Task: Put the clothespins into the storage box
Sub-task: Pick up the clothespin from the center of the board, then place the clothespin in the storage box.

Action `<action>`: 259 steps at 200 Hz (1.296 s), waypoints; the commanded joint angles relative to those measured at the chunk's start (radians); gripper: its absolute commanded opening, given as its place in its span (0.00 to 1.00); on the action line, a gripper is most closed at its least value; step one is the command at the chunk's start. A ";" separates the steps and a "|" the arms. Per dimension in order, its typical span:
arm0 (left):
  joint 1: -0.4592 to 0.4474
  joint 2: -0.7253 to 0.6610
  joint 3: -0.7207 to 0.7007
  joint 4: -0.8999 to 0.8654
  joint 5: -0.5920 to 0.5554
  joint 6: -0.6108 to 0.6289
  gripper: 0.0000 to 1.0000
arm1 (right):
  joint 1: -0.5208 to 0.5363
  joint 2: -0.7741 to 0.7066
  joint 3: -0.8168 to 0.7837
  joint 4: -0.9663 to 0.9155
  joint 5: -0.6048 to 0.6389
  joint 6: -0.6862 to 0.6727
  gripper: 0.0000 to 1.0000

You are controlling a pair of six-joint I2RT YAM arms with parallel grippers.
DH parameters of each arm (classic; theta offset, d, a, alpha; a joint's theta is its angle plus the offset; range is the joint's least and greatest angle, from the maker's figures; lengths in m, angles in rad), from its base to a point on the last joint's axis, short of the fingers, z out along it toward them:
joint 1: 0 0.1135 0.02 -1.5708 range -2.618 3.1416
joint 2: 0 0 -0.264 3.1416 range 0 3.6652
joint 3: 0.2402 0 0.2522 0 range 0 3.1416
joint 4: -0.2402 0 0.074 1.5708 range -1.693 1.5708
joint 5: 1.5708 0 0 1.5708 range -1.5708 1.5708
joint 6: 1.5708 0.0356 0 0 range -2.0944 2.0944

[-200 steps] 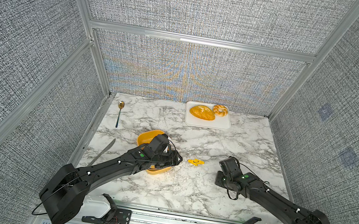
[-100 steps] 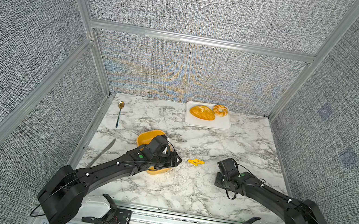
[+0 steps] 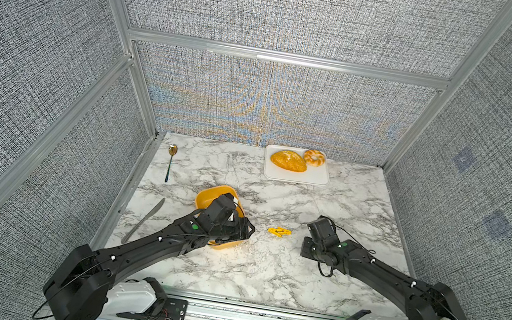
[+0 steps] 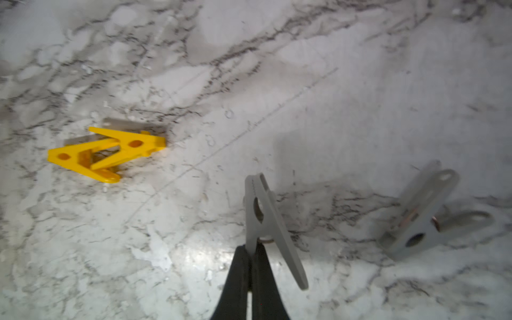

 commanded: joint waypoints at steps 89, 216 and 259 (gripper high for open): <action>0.003 -0.434 -0.106 -0.307 -0.374 -0.093 0.74 | 0.256 0.417 0.674 0.055 -0.262 -0.110 0.04; 0.005 -0.391 -0.071 -0.279 -0.306 -0.067 0.76 | 0.197 0.457 0.831 0.050 -0.262 -0.153 0.31; 0.005 -0.245 -0.001 -0.212 -0.222 -0.022 0.76 | 0.119 0.266 0.573 0.065 -0.185 -0.081 0.29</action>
